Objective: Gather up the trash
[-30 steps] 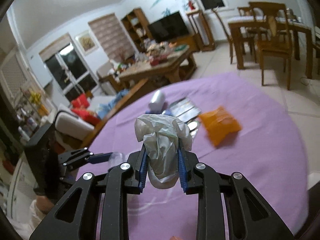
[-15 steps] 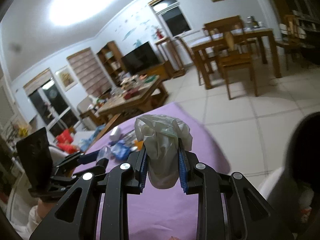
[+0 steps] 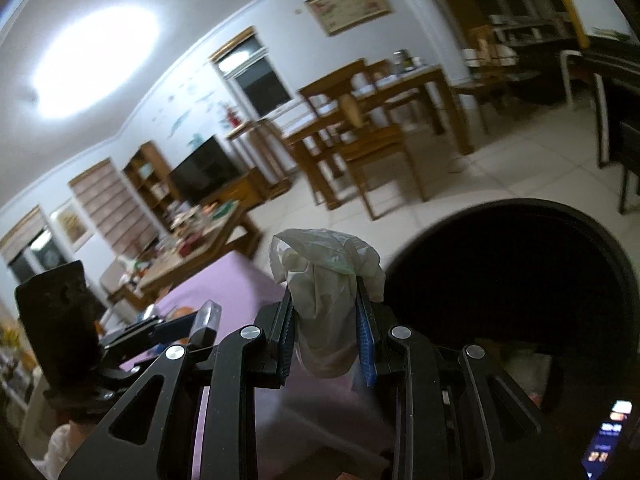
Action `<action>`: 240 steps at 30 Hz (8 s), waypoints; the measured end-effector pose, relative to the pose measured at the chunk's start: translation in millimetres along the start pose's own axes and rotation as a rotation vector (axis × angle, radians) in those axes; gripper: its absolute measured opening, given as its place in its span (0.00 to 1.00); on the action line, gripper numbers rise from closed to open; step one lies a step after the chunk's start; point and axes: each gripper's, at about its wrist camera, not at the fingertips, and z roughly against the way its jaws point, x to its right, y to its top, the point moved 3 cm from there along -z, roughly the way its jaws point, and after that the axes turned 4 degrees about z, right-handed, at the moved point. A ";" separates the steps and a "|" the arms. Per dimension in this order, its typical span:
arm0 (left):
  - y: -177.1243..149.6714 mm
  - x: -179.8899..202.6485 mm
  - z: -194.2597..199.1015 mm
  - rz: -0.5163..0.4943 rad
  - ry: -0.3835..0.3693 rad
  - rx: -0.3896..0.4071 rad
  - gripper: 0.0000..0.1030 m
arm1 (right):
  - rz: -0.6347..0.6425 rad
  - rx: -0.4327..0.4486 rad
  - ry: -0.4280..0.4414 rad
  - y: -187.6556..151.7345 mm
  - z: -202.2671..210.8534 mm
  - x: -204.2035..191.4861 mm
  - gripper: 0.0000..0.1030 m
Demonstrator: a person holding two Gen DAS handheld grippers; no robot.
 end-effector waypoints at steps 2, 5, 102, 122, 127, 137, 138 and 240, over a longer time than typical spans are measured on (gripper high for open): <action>3.8 9.5 -14.8 -0.011 -0.026 -0.012 0.52 | -0.017 0.008 -0.024 -1.6 6.0 17.5 0.26; 6.7 22.0 -35.1 -0.027 -0.056 -0.030 0.52 | -0.046 0.016 -0.055 -5.2 14.4 43.7 0.26; -65.2 -306.8 235.2 0.405 0.525 0.126 0.38 | 0.363 -0.393 0.287 -87.2 -264.9 -327.1 0.37; -1.6 -84.9 102.4 0.146 0.203 0.142 0.38 | 0.145 -0.040 0.163 -11.3 -63.7 -155.0 0.37; 9.8 -36.4 48.8 0.094 0.111 0.104 0.38 | 0.068 0.028 0.085 1.7 -17.1 -81.7 0.37; 10.5 22.2 -28.9 0.043 -0.013 0.013 0.38 | -0.052 0.088 -0.024 -5.8 35.3 32.1 0.37; 11.0 25.2 -34.7 0.038 -0.022 0.004 0.38 | -0.065 0.088 -0.033 -7.7 38.6 43.4 0.37; -132.3 -291.5 204.7 0.183 0.571 -0.195 0.34 | 0.786 -0.548 0.328 -156.3 -336.4 -430.6 0.39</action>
